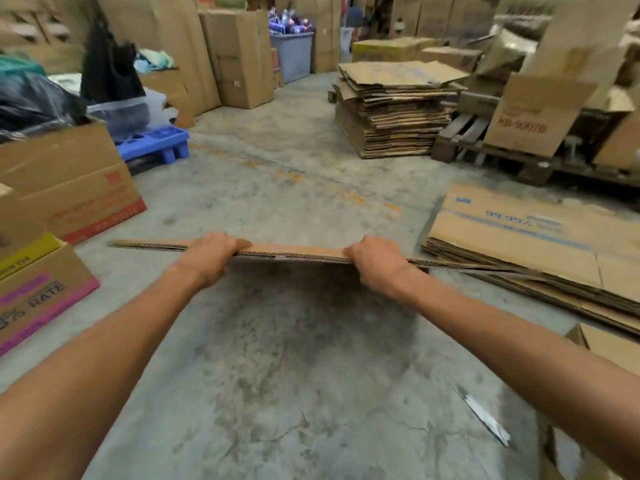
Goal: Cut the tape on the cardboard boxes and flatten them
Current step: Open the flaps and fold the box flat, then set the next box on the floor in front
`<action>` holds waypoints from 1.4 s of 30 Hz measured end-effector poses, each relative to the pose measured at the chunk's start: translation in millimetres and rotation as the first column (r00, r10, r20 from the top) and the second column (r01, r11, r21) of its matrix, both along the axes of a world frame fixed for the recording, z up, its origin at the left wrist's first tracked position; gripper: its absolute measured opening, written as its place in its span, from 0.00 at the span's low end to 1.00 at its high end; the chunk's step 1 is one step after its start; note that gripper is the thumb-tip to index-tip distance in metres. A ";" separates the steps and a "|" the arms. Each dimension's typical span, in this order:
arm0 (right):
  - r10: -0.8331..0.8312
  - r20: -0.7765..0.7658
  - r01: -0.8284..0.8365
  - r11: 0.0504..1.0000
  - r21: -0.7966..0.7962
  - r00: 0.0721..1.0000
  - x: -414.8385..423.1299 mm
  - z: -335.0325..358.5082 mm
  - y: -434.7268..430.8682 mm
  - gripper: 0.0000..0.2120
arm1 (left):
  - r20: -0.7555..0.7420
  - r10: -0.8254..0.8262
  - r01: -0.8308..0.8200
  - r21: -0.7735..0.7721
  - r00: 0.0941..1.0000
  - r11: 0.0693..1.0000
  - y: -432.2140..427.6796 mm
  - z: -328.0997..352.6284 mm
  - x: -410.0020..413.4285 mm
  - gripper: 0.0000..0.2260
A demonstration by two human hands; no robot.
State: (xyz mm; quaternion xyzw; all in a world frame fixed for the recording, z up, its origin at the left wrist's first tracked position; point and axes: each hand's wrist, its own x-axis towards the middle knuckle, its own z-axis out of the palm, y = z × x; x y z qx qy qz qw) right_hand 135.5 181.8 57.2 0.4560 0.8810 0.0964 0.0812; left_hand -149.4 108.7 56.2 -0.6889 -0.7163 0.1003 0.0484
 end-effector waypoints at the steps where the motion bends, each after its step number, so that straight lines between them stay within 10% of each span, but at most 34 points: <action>1: 0.006 -0.024 -0.005 0.999 0.042 1.000 -1.0 26.0 9.9 0.18 | 0.001 -0.016 0.016 0.051 1.000 0.999 7.1 29.0 -1.9 0.30; 12: -0.035 -0.097 0.072 0.908 0.412 0.995 95.1 200.6 59.5 0.21 | 0.073 -0.177 0.119 0.495 0.981 0.861 72.7 179.5 88.7 0.29; 24: -0.378 -0.060 0.356 0.791 0.497 0.924 389.2 109.3 140.5 0.30 | 0.030 -0.570 0.408 0.667 0.821 0.623 269.1 45.1 378.5 0.33; 30: -0.550 -0.128 0.558 0.759 0.335 0.825 501.6 -38.1 219.4 0.33 | -0.039 -0.619 0.554 0.495 0.784 0.670 380.8 -70.0 504.1 0.34; 33: -0.637 -0.122 0.636 0.770 -0.047 0.761 539.0 -135.0 255.4 0.37 | 0.040 -0.631 0.614 0.189 0.775 0.766 421.5 -147.6 534.7 0.38; 35: -0.693 -0.048 0.656 0.701 -0.279 0.720 547.3 -200.1 262.7 0.57 | 0.178 -0.504 0.529 -0.155 0.845 0.834 422.8 -207.5 538.8 0.49; 42: -0.683 -0.063 0.647 0.714 -0.266 0.728 551.5 -234.2 265.5 0.62 | 0.032 -0.473 0.471 -0.165 0.881 0.866 419.5 -247.9 543.4 0.58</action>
